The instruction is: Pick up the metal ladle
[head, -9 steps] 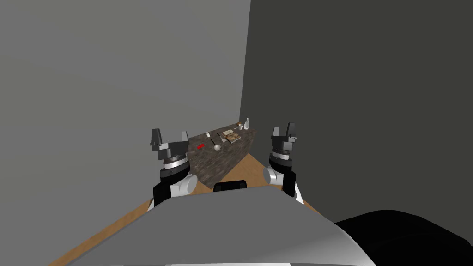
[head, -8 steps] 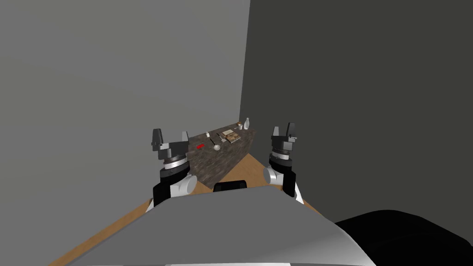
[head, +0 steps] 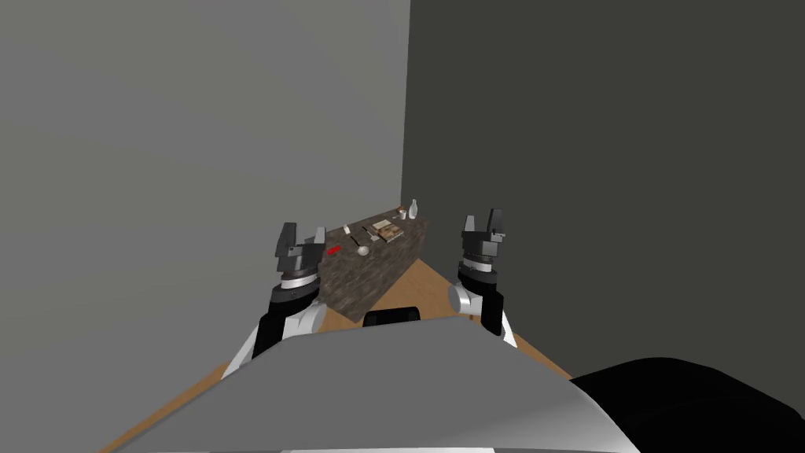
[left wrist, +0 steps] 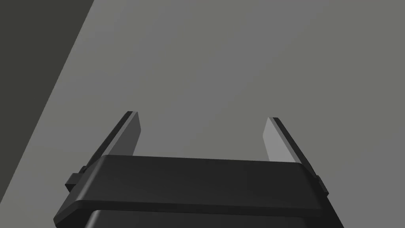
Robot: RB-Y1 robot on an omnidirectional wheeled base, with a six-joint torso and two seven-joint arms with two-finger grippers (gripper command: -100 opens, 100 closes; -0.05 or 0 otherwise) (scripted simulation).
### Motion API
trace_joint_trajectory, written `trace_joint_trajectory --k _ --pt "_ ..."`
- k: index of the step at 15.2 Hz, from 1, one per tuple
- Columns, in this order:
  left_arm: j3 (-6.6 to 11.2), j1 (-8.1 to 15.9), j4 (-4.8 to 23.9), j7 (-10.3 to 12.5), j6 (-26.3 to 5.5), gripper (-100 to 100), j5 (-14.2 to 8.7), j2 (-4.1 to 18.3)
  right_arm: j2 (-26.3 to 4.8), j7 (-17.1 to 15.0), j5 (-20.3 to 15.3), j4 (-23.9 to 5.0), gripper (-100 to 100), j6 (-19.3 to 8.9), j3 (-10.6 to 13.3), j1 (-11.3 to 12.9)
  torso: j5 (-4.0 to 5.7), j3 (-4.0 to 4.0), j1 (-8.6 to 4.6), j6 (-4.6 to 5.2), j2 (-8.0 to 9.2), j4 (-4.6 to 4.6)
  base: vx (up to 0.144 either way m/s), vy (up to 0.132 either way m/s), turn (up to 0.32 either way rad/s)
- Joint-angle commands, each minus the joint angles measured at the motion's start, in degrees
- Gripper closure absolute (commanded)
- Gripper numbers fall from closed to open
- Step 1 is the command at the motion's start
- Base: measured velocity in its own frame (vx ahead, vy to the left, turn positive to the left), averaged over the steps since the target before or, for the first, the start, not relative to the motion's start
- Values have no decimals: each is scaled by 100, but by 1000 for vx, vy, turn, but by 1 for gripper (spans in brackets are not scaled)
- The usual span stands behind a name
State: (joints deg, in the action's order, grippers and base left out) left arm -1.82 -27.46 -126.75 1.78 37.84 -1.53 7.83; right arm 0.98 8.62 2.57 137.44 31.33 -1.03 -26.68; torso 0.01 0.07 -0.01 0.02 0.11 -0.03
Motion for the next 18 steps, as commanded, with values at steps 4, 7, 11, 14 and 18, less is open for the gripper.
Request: trace_joint_trajectory --k 4,7,11,14,18 --pt "138 17 246 -62 116 -100 459 525 0 0 0 0 0 0 0 0 -1 -3 5 2 -4 1 -13 1 -158" --pt "258 13 480 -129 235 -100 881 935 0 0 0 0 0 0 0 0 -2 -3 7 1 -4 1 -15 7 -209" --pt "380 -4 740 -205 378 -100 1351 1389 0 0 0 0 0 0 0 0 -2 -3 10 0 -5 1 -14 11 -228" --pt "442 -16 878 -246 457 -100 1691 1696 0 0 0 0 0 0 -1 -1 -3 -4 12 -2 -7 1 -11 15 -143" --pt "505 -31 1021 -289 541 -100 2081 1951 -1 0 0 0 0 0 0 0 -3 -4 14 1 -6 1 -12 18 -200"
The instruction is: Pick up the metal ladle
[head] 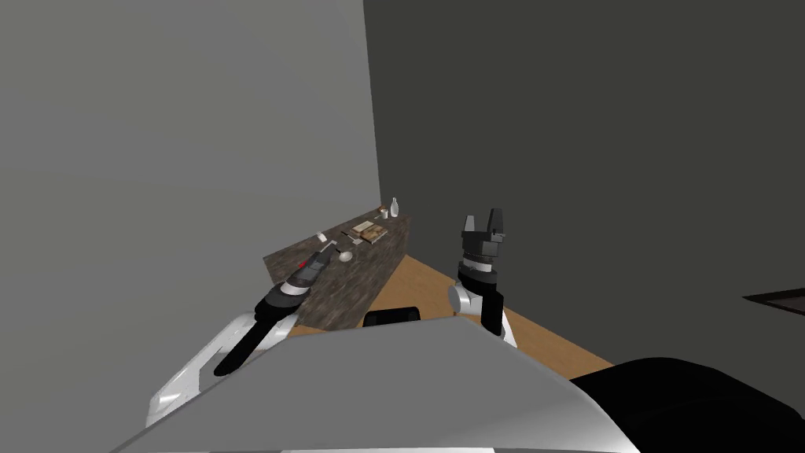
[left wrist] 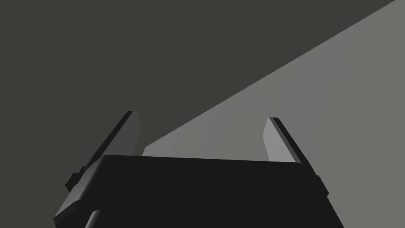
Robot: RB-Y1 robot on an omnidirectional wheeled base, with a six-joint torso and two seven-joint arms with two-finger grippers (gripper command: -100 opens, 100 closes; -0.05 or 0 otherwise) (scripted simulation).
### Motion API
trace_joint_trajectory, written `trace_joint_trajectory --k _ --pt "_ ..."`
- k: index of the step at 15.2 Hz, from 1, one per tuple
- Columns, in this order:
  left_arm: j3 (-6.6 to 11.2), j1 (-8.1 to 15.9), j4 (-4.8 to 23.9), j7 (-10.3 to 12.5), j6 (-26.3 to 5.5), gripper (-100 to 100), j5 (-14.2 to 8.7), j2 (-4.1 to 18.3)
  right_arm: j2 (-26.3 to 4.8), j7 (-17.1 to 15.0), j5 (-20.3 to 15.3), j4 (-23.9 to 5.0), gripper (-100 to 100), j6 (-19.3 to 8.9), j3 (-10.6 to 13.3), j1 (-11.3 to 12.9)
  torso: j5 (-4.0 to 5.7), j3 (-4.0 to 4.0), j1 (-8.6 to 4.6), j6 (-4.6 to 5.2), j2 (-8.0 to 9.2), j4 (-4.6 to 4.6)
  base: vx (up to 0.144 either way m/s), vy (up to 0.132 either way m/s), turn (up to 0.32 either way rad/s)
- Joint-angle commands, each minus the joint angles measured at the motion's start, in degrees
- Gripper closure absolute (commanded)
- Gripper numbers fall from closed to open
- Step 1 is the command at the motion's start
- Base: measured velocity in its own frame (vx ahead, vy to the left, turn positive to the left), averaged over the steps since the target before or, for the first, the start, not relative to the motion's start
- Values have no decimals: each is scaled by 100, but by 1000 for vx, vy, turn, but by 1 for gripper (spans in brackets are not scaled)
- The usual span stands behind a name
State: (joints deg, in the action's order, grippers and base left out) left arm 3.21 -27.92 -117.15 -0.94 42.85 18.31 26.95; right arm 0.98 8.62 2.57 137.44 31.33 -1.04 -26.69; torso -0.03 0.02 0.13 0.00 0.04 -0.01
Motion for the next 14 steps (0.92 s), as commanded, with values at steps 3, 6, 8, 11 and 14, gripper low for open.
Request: trace_joint_trajectory --k 3,6,8,11,14 --pt "68 -2 207 -61 129 -100 416 283 0 0 0 0 0 0 0 1 0 0 0 4 0 0 -10 19 -186" --pt "134 -22 359 -107 222 -100 744 530 0 0 0 0 0 0 0 1 0 -2 0 3 -2 1 -7 18 -167" --pt "201 -44 515 -154 318 -100 1064 779 0 0 0 0 0 0 0 1 1 -2 0 5 -3 1 -8 22 -229" --pt "270 -68 675 -201 417 -100 1420 1029 0 0 0 0 0 0 0 1 0 -3 2 5 -4 1 -6 23 -198" --pt "340 -95 838 -249 520 -100 1779 1282 0 0 0 0 0 0 0 1 0 -2 6 4 -4 1 -9 32 -238"
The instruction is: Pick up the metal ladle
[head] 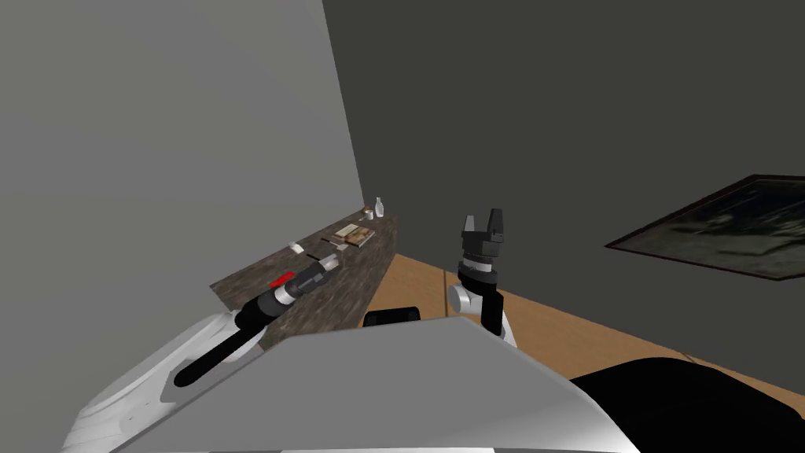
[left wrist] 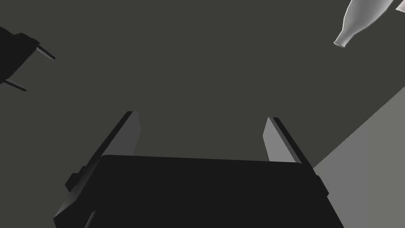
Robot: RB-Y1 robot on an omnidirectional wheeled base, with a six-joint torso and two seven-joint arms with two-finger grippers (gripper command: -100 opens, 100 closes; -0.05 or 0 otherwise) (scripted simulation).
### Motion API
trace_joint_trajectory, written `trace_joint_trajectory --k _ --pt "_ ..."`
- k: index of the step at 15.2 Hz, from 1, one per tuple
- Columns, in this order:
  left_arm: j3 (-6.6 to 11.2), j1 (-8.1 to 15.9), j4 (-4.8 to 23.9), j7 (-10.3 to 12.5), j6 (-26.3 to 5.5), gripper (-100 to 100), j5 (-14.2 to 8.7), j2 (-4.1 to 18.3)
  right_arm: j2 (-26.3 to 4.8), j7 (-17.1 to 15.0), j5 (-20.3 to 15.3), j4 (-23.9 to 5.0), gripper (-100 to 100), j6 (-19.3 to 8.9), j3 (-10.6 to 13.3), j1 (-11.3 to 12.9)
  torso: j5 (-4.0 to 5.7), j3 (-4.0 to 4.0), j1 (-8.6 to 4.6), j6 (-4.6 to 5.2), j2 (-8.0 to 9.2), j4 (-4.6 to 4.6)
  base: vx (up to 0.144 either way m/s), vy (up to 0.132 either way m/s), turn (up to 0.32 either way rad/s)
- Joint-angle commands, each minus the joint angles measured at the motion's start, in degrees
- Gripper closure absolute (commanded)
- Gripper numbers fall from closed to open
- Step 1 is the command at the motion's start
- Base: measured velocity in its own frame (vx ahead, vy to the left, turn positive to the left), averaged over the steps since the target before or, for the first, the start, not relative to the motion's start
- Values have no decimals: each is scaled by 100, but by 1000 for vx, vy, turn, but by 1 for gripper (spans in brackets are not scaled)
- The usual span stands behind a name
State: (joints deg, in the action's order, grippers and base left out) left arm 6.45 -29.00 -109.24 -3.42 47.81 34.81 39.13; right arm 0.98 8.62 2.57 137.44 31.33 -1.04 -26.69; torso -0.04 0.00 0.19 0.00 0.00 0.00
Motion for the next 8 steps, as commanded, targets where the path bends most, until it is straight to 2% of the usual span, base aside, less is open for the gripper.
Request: trace_joint_trajectory --k 1,3,4,6,7,8 --pt "88 -17 214 -50 129 -100 286 286 0 0 0 0 0 0 0 0 0 0 0 0 0 0 -8 28 -185" --pt "88 -17 214 -50 129 -100 485 317 0 0 0 0 0 0 0 1 0 0 0 3 -1 0 -9 26 -177" --pt "160 -47 383 -98 236 -100 656 544 0 0 0 0 0 0 0 0 0 0 -2 1 -1 0 -6 23 -209" --pt "160 -47 383 -98 236 -100 844 573 0 0 0 0 0 0 0 1 1 -1 -1 3 -1 0 -9 29 -182" --pt "233 -80 553 -146 344 -100 1005 813 0 0 0 0 0 0 0 0 0 -1 -2 1 -2 0 -9 24 -294" --pt "233 -80 553 -146 344 -100 1134 828 0 0 0 0 0 0 1 1 1 -1 -2 6 -2 0 -9 32 -277"
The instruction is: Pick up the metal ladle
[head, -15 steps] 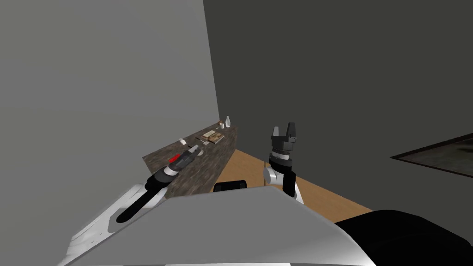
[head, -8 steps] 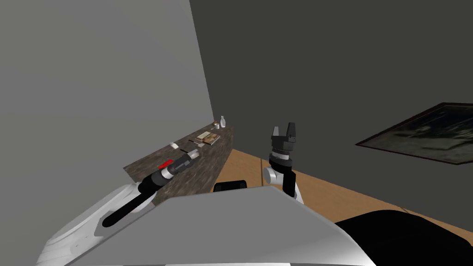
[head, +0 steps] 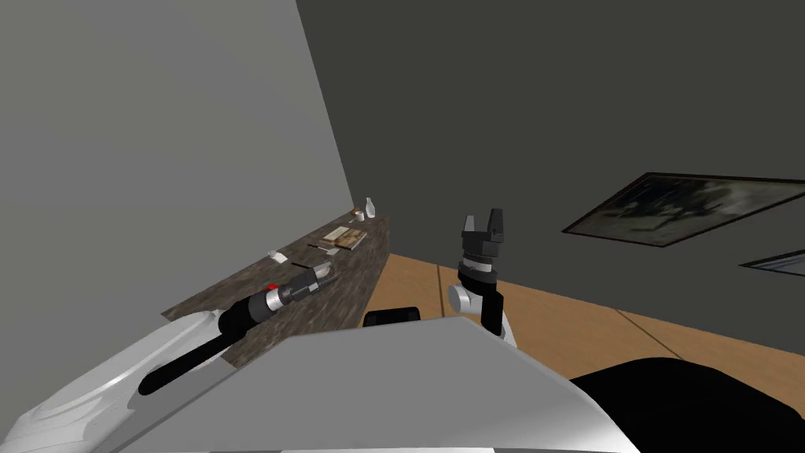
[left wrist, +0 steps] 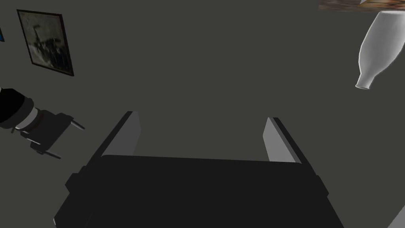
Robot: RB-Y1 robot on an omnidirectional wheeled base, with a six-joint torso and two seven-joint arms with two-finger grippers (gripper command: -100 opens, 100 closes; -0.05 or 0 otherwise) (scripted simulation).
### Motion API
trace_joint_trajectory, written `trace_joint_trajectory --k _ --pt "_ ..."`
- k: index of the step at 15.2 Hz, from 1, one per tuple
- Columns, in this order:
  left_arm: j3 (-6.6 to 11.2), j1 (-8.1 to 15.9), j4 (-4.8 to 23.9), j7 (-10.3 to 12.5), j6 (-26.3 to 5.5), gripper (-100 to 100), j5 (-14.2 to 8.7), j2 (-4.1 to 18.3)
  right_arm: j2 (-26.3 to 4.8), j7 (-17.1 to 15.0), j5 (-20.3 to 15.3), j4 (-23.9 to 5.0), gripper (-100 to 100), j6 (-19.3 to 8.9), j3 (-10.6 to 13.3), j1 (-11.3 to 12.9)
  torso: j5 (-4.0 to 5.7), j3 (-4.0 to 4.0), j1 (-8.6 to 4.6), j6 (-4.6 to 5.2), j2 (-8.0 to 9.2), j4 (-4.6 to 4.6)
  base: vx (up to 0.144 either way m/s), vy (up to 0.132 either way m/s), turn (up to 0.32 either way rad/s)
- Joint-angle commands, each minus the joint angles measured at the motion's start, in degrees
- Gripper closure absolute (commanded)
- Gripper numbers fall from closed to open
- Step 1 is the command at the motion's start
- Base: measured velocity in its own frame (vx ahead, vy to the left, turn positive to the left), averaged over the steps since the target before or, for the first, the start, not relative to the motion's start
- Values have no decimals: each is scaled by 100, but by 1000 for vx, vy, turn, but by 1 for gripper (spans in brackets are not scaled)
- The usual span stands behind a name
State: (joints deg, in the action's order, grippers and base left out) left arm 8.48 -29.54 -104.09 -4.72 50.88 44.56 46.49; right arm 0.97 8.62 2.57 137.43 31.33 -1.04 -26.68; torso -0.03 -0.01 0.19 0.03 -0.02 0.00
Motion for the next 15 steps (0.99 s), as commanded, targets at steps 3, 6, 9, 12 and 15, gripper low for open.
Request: trace_joint_trajectory --k 3,6,9,12,15 --pt "102 -60 209 -65 147 -100 523 346 0 0 0 0 0 0 0 0 0 0 -1 1 0 0 -9 28 -191" --pt "176 -95 381 -112 257 -100 860 597 0 0 0 0 0 0 0 0 1 0 -1 1 -1 0 -9 29 -214" --pt "248 -133 553 -159 368 -100 1239 844 0 0 0 0 0 0 0 0 0 -1 -2 1 -1 0 -9 26 -181" --pt "318 -172 722 -206 478 -100 1603 1083 0 0 0 0 0 0 0 0 1 -1 -2 2 -1 0 -12 24 -214" --pt "387 -213 890 -251 588 -100 1960 1315 0 0 0 0 0 0 0 0 1 -1 -1 0 -3 0 -8 29 -187"
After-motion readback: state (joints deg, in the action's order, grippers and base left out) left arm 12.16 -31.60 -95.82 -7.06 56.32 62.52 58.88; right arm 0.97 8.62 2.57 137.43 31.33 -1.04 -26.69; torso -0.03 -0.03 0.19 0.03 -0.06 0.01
